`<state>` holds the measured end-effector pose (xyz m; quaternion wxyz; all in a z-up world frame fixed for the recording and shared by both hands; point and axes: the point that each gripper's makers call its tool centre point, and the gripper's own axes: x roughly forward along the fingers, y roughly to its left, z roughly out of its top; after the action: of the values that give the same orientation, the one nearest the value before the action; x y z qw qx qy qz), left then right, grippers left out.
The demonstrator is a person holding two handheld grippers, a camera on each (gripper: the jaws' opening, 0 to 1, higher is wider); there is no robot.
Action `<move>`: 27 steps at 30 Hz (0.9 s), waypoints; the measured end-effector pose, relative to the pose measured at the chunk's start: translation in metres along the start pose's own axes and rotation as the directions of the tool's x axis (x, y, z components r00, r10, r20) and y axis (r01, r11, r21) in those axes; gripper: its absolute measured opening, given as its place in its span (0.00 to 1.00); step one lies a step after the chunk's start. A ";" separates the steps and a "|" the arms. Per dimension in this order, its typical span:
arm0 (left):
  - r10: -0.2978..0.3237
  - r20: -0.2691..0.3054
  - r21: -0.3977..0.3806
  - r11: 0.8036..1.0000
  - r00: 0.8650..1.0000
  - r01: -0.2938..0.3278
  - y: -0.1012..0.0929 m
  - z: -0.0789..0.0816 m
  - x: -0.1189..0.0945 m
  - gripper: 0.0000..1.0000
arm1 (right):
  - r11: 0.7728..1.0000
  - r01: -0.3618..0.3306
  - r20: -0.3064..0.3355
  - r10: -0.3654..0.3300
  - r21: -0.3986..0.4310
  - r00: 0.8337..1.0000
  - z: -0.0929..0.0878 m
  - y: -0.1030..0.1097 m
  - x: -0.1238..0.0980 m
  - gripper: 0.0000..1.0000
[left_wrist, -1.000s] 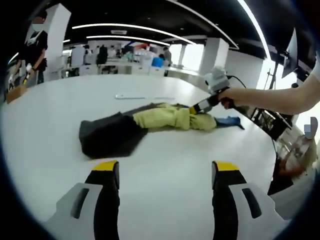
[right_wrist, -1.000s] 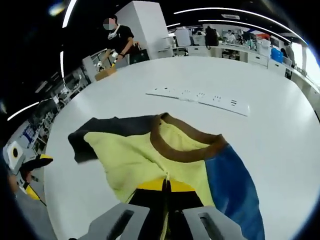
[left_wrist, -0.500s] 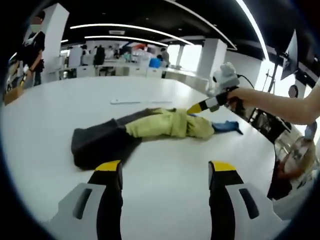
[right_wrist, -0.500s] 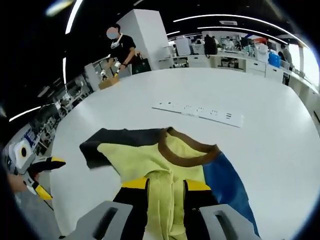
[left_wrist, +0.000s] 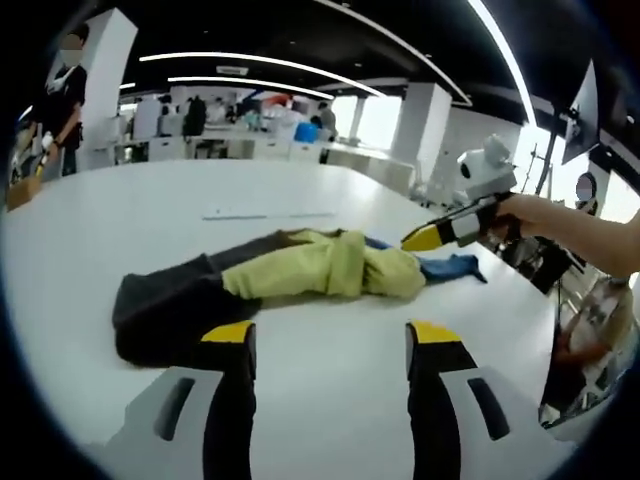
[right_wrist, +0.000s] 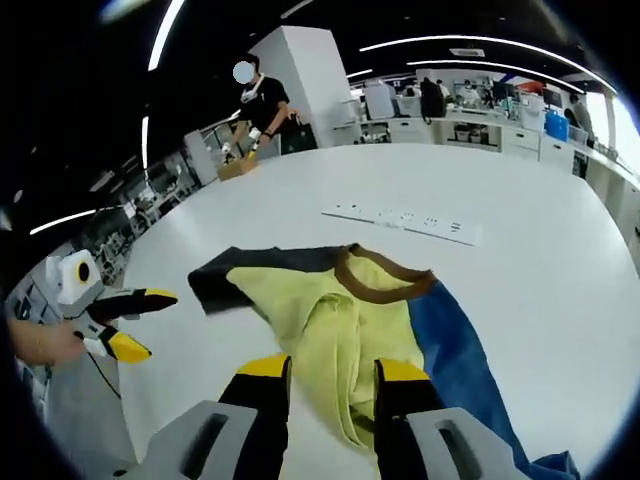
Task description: Fold the garment on the visible template until the final outline fits inside the template.
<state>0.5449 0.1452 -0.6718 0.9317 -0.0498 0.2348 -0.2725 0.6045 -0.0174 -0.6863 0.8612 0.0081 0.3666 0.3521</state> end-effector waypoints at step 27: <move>-0.042 -0.074 0.032 0.998 0.996 0.045 -0.037 -0.008 0.103 0.29 | 0.999 -0.033 -0.039 0.032 -0.021 0.999 -0.055 -0.019 -0.009 0.23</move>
<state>0.5994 0.0593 -0.7127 0.9170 -0.0292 0.2630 -0.2983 0.5771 -0.0503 -0.7260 0.8481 -0.0021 0.3789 0.3702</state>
